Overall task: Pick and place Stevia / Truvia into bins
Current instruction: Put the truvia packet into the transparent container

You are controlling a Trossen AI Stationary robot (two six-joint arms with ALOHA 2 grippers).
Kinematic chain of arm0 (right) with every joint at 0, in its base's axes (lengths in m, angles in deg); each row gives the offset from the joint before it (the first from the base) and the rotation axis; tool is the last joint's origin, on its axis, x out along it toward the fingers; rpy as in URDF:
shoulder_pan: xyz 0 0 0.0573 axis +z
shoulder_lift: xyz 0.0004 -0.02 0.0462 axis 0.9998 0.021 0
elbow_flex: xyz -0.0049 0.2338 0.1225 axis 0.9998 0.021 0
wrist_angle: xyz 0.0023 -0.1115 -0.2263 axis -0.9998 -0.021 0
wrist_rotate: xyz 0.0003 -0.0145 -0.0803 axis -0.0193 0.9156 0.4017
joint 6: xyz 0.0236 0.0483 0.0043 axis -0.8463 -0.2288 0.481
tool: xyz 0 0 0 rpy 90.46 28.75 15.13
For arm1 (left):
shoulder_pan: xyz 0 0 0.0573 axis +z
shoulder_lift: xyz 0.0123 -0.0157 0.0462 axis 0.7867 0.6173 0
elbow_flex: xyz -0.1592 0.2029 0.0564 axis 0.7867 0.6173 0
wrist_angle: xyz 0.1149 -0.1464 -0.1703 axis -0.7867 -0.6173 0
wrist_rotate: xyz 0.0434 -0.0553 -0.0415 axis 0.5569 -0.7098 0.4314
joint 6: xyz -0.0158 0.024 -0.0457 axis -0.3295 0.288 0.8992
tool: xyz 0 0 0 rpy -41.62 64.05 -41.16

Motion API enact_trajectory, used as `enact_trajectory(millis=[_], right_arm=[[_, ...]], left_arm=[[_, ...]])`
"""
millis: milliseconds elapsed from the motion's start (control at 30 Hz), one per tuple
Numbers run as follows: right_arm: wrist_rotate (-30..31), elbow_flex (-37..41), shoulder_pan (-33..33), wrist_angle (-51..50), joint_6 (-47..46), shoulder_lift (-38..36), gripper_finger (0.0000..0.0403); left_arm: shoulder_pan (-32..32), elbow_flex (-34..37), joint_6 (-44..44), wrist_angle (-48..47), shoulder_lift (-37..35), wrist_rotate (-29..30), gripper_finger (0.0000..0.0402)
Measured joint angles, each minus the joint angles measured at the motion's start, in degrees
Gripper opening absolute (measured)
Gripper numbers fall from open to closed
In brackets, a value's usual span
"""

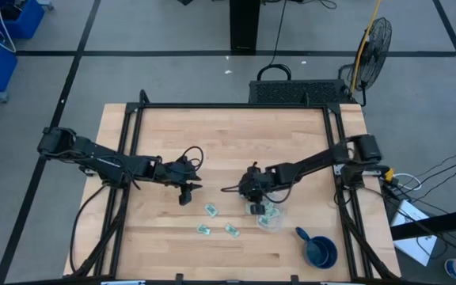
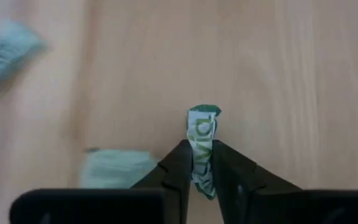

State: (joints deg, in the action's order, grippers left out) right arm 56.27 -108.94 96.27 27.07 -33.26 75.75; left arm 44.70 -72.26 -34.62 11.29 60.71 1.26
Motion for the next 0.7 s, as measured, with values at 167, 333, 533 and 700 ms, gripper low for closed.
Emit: enact_trajectory(millis=[167,333,533,700], right_arm=[[3.15,-0.17,3.76,-2.90,-1.50,-10.43,0.0050],[10.56,-0.36,10.69,-14.53,-10.01,-18.60,0.0050],[12.48,-0.19,17.71,-24.35,-24.57,-15.80,0.0050],[12.08,-0.20,19.33,-23.48,-26.32,-11.11,0.0058]], left_arm=[[0.02,0.00,0.00,0.00,0.00,0.09,0.0134],[0.02,0.00,0.04,0.04,0.00,0.10,0.0134],[0.02,0.00,0.04,0.16,0.00,0.14,0.0134],[0.02,0.00,0.10,0.28,0.00,0.15,0.0134]])
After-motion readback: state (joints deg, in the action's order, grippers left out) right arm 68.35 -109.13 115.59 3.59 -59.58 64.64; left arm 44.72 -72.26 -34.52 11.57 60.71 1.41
